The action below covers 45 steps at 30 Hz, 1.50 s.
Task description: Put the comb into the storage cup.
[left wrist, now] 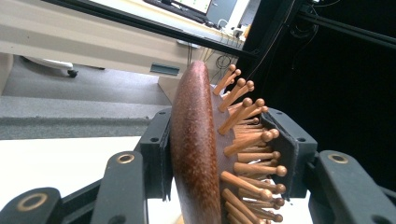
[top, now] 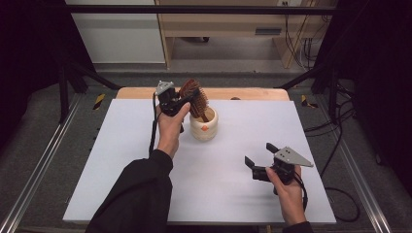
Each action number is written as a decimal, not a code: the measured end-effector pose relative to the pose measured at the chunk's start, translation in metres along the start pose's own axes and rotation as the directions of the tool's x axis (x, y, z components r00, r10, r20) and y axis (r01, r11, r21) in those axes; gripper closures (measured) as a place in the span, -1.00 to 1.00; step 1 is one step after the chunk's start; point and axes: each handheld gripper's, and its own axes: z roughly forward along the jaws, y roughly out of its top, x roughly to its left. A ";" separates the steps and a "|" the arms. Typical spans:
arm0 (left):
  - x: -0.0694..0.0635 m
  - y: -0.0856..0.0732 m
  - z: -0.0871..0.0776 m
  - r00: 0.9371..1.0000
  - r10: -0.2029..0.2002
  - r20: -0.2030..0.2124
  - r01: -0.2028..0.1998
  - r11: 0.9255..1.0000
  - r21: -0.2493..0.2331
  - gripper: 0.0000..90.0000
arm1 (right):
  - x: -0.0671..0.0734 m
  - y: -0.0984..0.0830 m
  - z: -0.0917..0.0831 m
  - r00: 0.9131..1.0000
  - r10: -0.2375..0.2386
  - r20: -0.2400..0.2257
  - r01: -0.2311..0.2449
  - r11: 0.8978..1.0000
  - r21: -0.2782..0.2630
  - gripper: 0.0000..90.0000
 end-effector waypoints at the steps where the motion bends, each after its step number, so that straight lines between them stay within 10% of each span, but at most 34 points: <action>1: 0.000 0.000 0.000 1.000 -0.001 0.000 0.001 1.000 0.000 0.07 | 0.000 0.000 0.000 1.000 0.000 0.000 0.000 1.000 0.000 -0.91; 45: 0.013 -0.003 -0.006 1.000 -0.028 -0.011 0.028 1.000 0.004 0.03 | 0.002 -0.001 0.002 1.000 -0.002 -0.005 0.002 1.000 0.006 -0.91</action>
